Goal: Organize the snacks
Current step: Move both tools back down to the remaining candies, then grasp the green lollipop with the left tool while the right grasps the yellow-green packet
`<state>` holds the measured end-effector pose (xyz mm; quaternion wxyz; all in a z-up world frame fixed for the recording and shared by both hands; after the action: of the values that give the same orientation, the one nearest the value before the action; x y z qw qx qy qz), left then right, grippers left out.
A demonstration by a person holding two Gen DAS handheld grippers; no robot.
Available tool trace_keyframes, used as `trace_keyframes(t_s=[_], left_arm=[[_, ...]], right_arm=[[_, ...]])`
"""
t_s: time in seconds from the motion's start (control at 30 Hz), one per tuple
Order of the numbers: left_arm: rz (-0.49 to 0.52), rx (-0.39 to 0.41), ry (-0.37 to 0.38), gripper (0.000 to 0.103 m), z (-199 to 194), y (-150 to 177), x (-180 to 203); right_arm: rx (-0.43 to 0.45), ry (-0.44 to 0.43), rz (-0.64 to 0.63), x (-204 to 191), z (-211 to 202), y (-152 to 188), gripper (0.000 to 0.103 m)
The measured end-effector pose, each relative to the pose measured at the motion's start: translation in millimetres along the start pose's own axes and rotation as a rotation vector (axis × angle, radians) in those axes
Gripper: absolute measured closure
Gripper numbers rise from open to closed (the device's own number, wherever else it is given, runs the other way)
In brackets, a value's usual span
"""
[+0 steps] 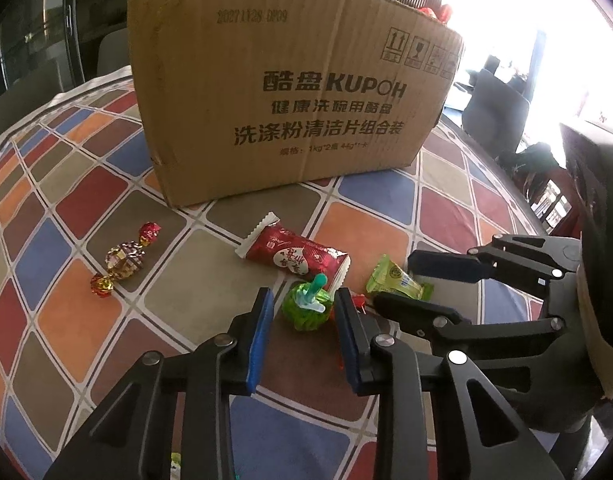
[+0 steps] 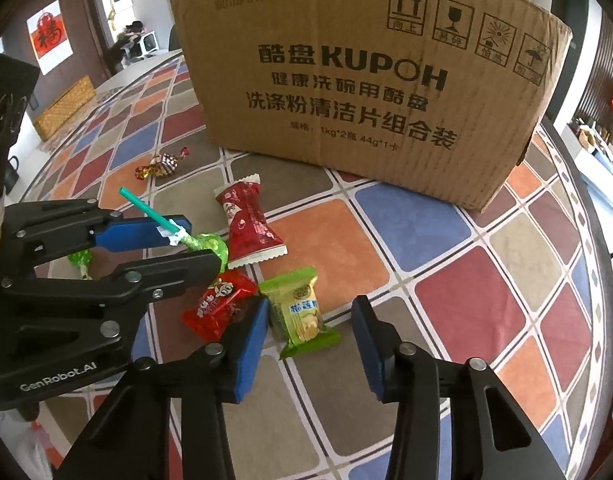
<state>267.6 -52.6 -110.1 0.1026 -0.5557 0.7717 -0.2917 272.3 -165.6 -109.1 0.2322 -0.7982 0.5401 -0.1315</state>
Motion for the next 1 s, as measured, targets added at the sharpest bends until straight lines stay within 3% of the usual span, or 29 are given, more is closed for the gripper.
trace_keyframes(t_s=[0.23, 0.67, 1.0], left_arm=[[-0.012, -0.007, 0.006, 0.076, 6, -1, 1], [-0.022, 0.032, -0.008, 0.076, -13, -1, 4], [-0.021, 0.098, -0.008, 0.076, -41, -6, 9]], right_arm=[[0.007, -0.017, 0.032, 2, -1, -1, 0.077], [0.026, -0.020, 0.082, 3, -9, 1, 0.080], [0.094, -0.015, 0.099, 0, -38, -5, 0.080]])
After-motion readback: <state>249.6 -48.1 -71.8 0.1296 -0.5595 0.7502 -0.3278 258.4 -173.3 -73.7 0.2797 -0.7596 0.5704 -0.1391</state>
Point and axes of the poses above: each gripper's, at about its wrist camera, not at the fingertips, and z roughly the way its jaws point, x to its right, y to its underside, the point moved 1 cm from there along z, roughly the way its jaws point, and after that the axes turned 1 degree about -z, right-handed, at the moved point
